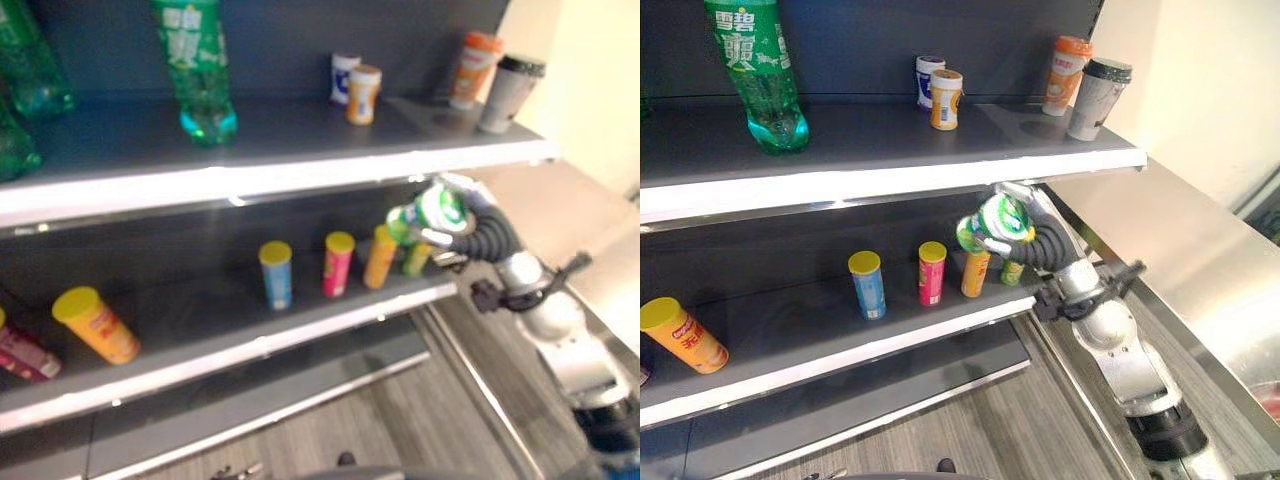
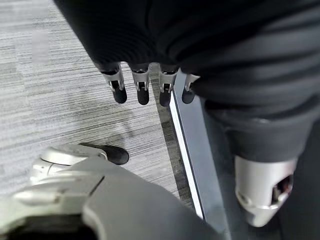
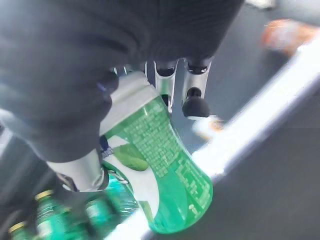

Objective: Put the goods on the table back onto the shelves and tidy them up.

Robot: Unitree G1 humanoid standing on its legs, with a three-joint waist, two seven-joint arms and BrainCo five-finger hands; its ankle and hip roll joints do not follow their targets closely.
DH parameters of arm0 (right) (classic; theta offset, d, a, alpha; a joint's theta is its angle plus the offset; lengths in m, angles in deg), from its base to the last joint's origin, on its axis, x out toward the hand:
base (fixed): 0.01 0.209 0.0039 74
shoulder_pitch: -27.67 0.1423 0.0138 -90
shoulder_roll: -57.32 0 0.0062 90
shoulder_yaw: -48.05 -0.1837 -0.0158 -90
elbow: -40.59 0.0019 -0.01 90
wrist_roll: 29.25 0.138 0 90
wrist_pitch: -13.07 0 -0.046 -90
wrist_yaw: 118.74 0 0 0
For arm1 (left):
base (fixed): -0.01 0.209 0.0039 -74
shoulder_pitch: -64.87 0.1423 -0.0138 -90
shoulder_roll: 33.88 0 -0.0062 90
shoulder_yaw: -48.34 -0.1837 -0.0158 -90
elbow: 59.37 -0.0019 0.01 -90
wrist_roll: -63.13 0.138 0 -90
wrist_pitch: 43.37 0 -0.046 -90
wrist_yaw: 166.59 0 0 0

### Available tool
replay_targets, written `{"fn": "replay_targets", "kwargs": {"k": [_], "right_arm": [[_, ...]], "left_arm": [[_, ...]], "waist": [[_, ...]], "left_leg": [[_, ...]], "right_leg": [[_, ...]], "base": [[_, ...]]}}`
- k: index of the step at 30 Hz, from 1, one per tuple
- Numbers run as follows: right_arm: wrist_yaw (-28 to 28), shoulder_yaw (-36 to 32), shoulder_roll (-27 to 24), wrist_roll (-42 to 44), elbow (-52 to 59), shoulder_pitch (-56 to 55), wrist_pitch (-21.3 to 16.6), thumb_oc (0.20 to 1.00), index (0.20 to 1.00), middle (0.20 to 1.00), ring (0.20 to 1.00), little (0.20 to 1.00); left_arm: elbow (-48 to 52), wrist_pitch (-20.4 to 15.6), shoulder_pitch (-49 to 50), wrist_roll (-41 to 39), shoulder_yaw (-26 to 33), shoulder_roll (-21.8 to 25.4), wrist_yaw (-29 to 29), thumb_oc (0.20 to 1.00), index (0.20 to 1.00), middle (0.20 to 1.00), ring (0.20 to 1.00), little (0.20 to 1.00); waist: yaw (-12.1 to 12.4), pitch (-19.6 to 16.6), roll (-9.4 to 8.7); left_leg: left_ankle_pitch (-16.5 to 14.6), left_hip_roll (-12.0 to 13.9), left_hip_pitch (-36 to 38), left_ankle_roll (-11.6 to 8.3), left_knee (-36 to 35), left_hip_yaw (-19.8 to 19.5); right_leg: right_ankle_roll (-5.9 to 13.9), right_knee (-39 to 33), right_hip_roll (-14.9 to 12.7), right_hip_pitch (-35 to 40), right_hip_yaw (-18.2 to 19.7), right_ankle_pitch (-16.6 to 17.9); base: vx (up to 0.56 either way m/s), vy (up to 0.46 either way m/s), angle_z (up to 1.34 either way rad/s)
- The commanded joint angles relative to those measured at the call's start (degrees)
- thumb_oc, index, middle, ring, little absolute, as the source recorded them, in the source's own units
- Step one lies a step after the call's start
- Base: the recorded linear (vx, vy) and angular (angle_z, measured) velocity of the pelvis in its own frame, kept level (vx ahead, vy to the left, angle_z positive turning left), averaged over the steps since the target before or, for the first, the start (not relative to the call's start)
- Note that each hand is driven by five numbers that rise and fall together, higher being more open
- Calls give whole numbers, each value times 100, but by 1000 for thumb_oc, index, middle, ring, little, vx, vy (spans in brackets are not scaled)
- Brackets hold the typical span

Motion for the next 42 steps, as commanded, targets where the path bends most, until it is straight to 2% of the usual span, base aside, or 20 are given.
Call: {"fn": "replay_targets", "kwargs": {"k": [1,6,8,10,11,13,14,17,28,34,42], "right_arm": [[-84,60,-169,548,380,524,-163,200,200,200,200,200],[1,234,-526,829,396,1098,-82,200,200,200,200,200],[97,711,-673,1045,8,1775,5,200,200,200,200,200],[118,881,-719,1093,-160,2008,40,200,200,200,200,200],[206,1269,-788,1264,-517,2492,131,200,200,200,200,200],[249,1491,-828,1337,-741,2791,180,200,200,200,200,200],[290,1850,-901,1494,-1155,3349,238,200,200,200,200,200],[304,2329,-1012,1616,-1860,4166,317,200,200,200,200,200],[335,3114,-602,2069,-3603,5580,473,200,200,200,200,200],[397,3304,-546,2125,-3964,5824,542,200,200,200,200,200],[506,3526,-141,1924,-5036,6037,672,200,200,200,200,200]], "left_arm": [[-455,39,-156,1,19,107,79,1000,1000,1000,1000,1000],[-496,90,-129,-155,107,132,71,1000,1000,1000,1000,1000],[-488,112,-117,-205,23,122,28,1000,1000,1000,1000,1000],[-482,113,-117,-210,-17,119,15,1000,1000,1000,1000,1000],[-469,115,-121,-224,-133,139,-7,1000,1000,1000,1000,1000],[-474,120,-132,-238,-184,149,-26,1000,1000,1000,1000,1000],[-492,130,-153,-275,-240,182,-52,1000,1000,1000,1000,1000],[-526,151,-189,-339,-292,244,-104,1000,1000,1000,1000,1000],[-657,185,-271,-549,-370,343,-169,1000,1000,1000,1000,1000],[-635,185,-317,-625,-431,360,-174,1000,1000,1000,1000,1000],[-544,129,-309,-687,-617,332,-249,1000,1000,1000,1000,1000]], "waist": [[191,-235,-24],[227,-271,-100],[263,-291,-140],[278,-296,-150],[325,-312,-189],[344,-317,-205],[357,-326,-229],[380,-340,-262],[397,-381,-346],[389,-379,-362],[422,-347,-340]], "left_leg": [[-297,221,-78,-165,15,-350],[-302,251,-83,-202,2,-393],[-305,261,-83,-218,2,-417],[-306,266,-81,-223,2,-425],[-303,275,-76,-239,2,-433],[-297,282,-74,-245,2,-442],[-294,287,-79,-256,2,-448],[-288,294,-93,-278,2,-448],[-285,311,-149,-331,2,-468],[-285,321,-169,-339,2,-491],[-296,333,-177,-343,2,-518]], "right_leg": [[335,42,-287,180,337,-206],[321,42,-277,167,343,-227],[310,42,-273,170,341,-236],[305,42,-271,170,337,-239],[300,42,-265,171,320,-246],[299,42,-265,174,314,-246],[295,42,-267,168,309,-242],[290,42,-255,175,313,-259],[278,42,-211,140,297,-293],[278,42,-204,126,301,-297],[270,42,-208,133,257,-291]], "base": [[40,-22,-1],[0,0,0],[15,-23,-4],[0,0,0],[0,0,0],[0,0,0],[0,0,0],[0,0,0],[2,-1,1],[0,0,0],[0,0,0]]}}
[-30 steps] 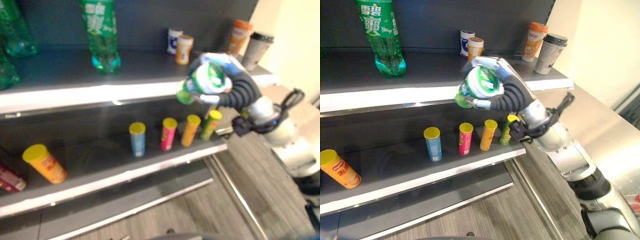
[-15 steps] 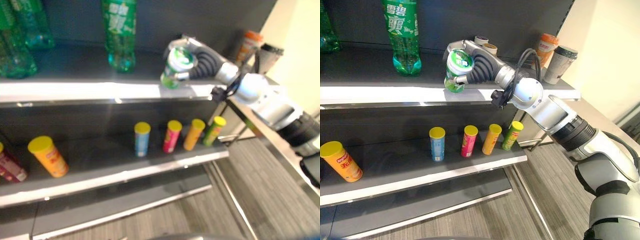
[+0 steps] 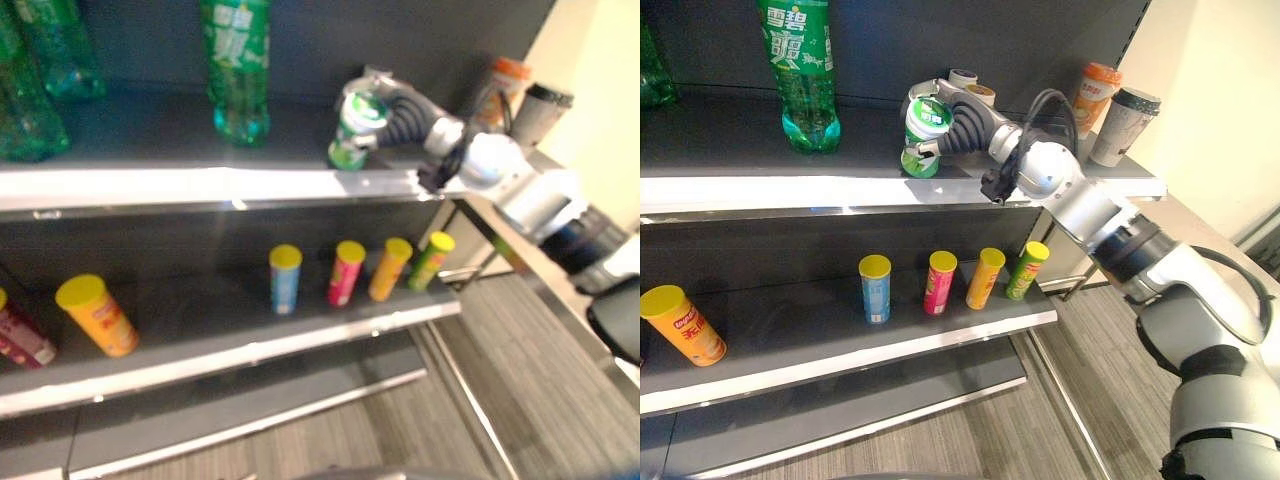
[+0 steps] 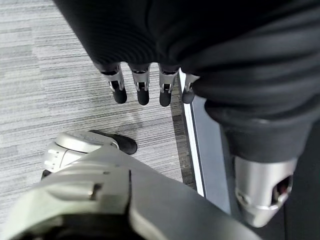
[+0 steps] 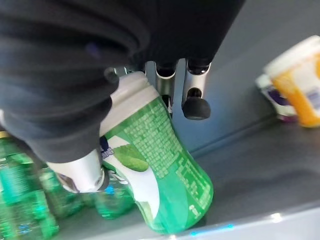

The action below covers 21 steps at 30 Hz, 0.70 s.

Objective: Put the goods on the table back onto the shelves and tidy them up.

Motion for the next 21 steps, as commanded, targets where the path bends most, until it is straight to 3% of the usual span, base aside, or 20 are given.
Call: {"fn": "replay_targets", "kwargs": {"k": [1,10,21], "right_arm": [[-56,-19,57,124,-667,872,-30,200,200,200,200,200],[30,104,163,-46,-1187,1077,27,200,200,200,200,200],[346,503,-222,116,-1363,1319,99,200,200,200,200,200]], "left_arm": [[-395,-78,-285,-184,-59,122,-63,1000,1000,1000,1000,1000],[-447,-87,-307,-198,-72,129,-86,1000,1000,1000,1000,1000],[-447,-114,-292,-318,-42,132,-170,1000,1000,1000,1000,1000]], "waist": [[88,-87,-104],[73,-93,-108],[-6,-97,-114]], "left_leg": [[-250,324,-51,-313,-3,-492],[-258,335,-45,-317,-3,-509],[-270,359,-41,-347,-3,-489]], "right_leg": [[312,40,-222,227,259,-266],[303,40,-219,230,255,-263],[312,40,-210,216,256,-277]], "base": [[0,0,0],[0,0,0],[0,0,0]]}}
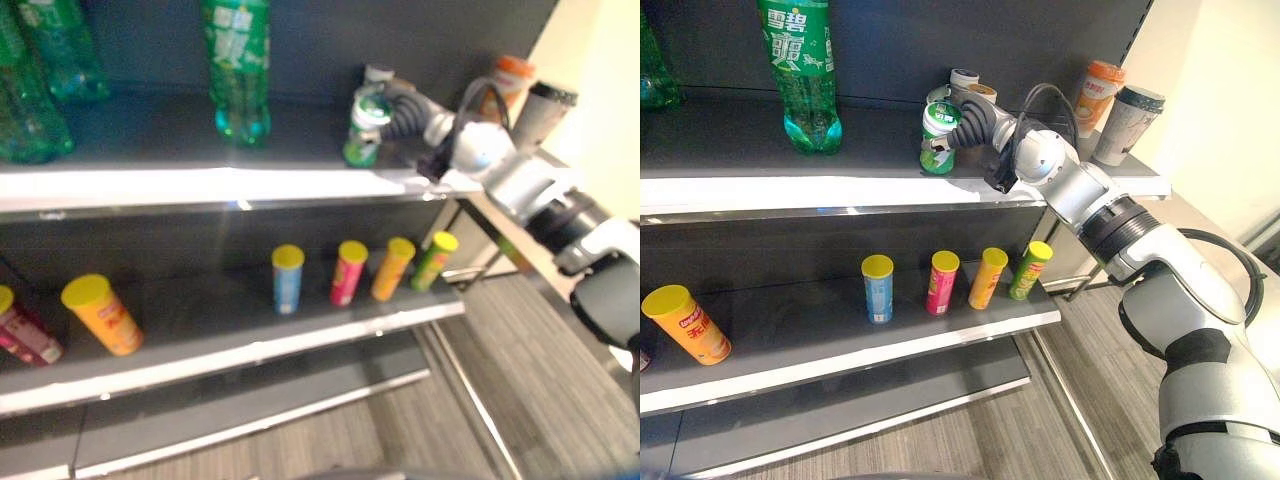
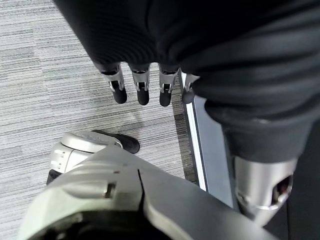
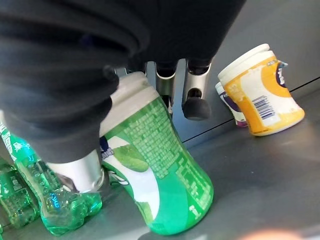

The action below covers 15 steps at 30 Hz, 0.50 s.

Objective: Put the goods on the table back onto the shelves and tidy them up.

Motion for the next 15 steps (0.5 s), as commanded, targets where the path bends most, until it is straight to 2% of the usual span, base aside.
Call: {"fn": "replay_targets", "kwargs": {"k": [1,15], "right_arm": [[39,301,-374,146,-486,834,-3,200,200,200,200,200],[470,775,-1112,602,-90,777,22,200,200,200,200,200]], "left_arm": [[-422,-110,-317,-308,-38,128,-79,1000,1000,1000,1000,1000],[-399,-101,-255,-351,32,138,-224,1000,1000,1000,1000,1000]], "waist": [[31,-70,-125],[-45,-50,-122]], "left_leg": [[-271,355,-10,-349,-8,-475],[-289,370,3,-388,-8,-409]], "right_leg": [[315,40,-209,241,270,-277],[339,40,-208,250,245,-299]], "base": [[0,0,0],[0,0,0]]}}
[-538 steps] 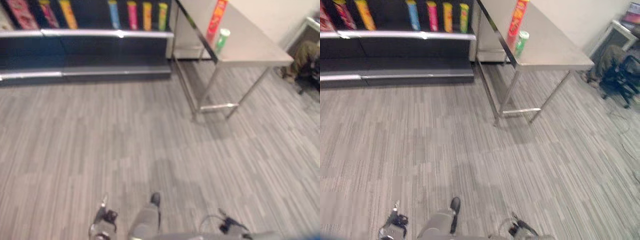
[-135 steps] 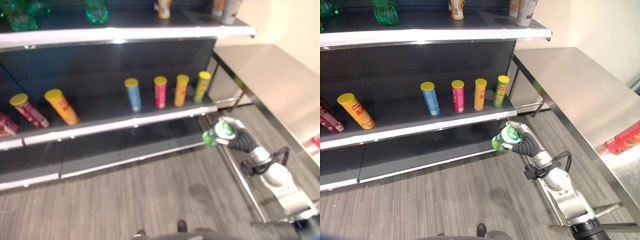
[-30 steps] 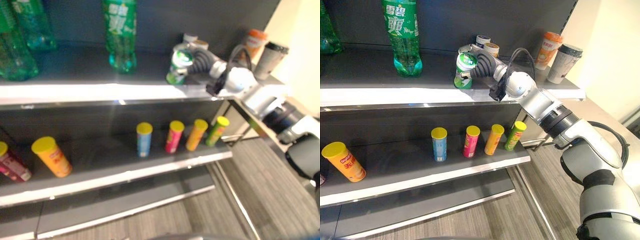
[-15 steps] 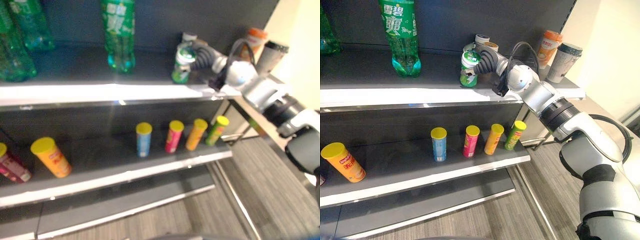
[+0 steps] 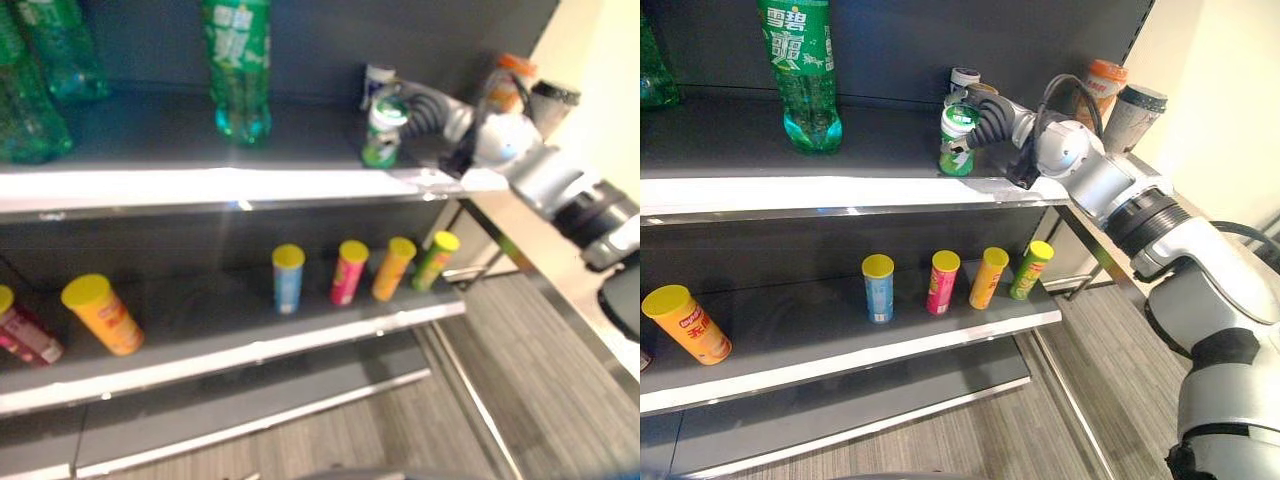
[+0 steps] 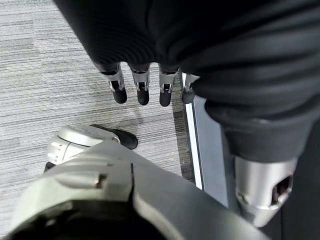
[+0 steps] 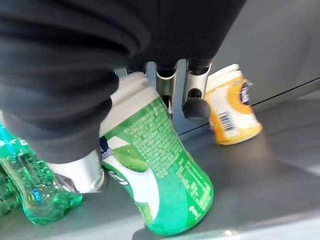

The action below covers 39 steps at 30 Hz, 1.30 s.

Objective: Put the goods on the table back onto the shelves and tidy them up.

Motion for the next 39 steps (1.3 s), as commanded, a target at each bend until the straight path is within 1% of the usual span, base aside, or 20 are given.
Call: {"fn": "replay_targets", "kwargs": {"k": [1,5,7,8,15,28,32,33,34,35,36,37,39], "right_arm": [[67,348,-311,341,-355,593,18,200,200,200,200,200],[164,394,-381,454,-258,530,13,200,200,200,200,200],[195,409,-386,504,-202,499,6,316,316,316,316,316],[256,420,-398,652,-78,410,22,1000,1000,1000,1000,1000],[291,524,-500,741,1,415,12,1000,1000,1000,1000,1000],[111,234,-632,836,51,358,-94,1000,1000,1000,1000,1000],[-61,144,-976,850,254,456,-190,1000,1000,1000,1000,1000],[-134,82,-1170,834,461,482,-266,1000,1000,1000,1000,1000],[-135,76,-1174,832,466,475,-263,1000,1000,1000,1000,1000],[-225,25,-1398,767,701,520,-299,1000,1000,1000,1000,1000],[-226,21,-1402,766,706,515,-297,1000,1000,1000,1000,1000],[-315,-123,-1713,708,1085,447,-373,1000,1000,1000,1000,1000],[-317,-139,-1719,705,1095,430,-368,1000,1000,1000,1000,1000]], "left_arm": [[-395,-106,-260,-124,22,139,-87,1000,1000,1000,1000,1000],[-396,-111,-277,-104,7,144,-107,1000,1000,1000,1000,1000],[-401,-108,-277,-102,7,142,-113,1000,1000,1000,1000,1000],[-407,-108,-270,-89,18,150,-123,1000,1000,1000,1000,1000],[-397,-109,-295,-105,47,172,-123,1000,1000,1000,1000,1000],[-659,-65,-345,22,235,249,-31,1000,1000,1000,1000,1000],[-715,-54,-300,4,323,259,-2,1000,1000,1000,1000,1000],[-748,-52,-265,28,378,253,22,1000,1000,1000,1000,1000],[-748,-52,-265,28,376,255,22,1000,1000,1000,1000,1000],[-781,-56,-279,41,439,260,44,1000,1000,1000,1000,1000],[-781,-56,-280,41,437,261,44,1000,1000,1000,1000,1000],[-788,-53,-246,56,498,234,64,1000,1000,1000,1000,1000],[-788,-53,-246,56,494,239,64,1000,1000,1000,1000,1000]], "waist": [[-28,-31,-119],[-29,-20,-121],[-23,-17,-120],[-22,-19,-125],[13,-13,-135],[-28,-67,-174],[-83,-84,-173],[-126,-101,-168],[-122,-101,-170],[-178,-112,-165],[-173,-110,-166],[-240,-114,-153],[-233,-113,-158]], "left_leg": [[-293,375,32,-391,-8,-401],[-292,375,27,-394,-8,-388],[-293,377,28,-395,-8,-383],[-297,375,31,-398,-8,-387],[-299,376,31,-407,-8,-384],[-321,393,50,-422,-8,-324],[-339,400,65,-429,-8,-271],[-351,401,66,-431,-8,-241],[-351,401,66,-431,-8,-240],[-360,408,69,-437,-8,-201],[-361,408,71,-437,-8,-198],[-373,417,75,-441,-8,-153],[-374,418,77,-441,-8,-150]], "right_leg": [[342,40,-206,271,249,-301],[343,40,-206,259,247,-304],[344,40,-207,259,249,-309],[345,40,-210,267,240,-319],[348,40,-229,275,200,-331],[344,40,-222,272,241,-329],[353,40,-209,266,260,-329],[355,40,-195,255,281,-334],[355,40,-194,255,282,-334],[360,40,-186,251,318,-329],[360,40,-185,252,321,-328],[367,40,-183,243,347,-324],[367,40,-182,244,350,-323]], "base": [[0,0,0],[0,0,0],[0,0,0],[0,0,0],[0,0,0],[0,0,0],[0,0,0],[0,0,0],[13,-5,-6],[9,-1,-8],[12,1,-19],[3,2,-19],[8,3,-10]]}}
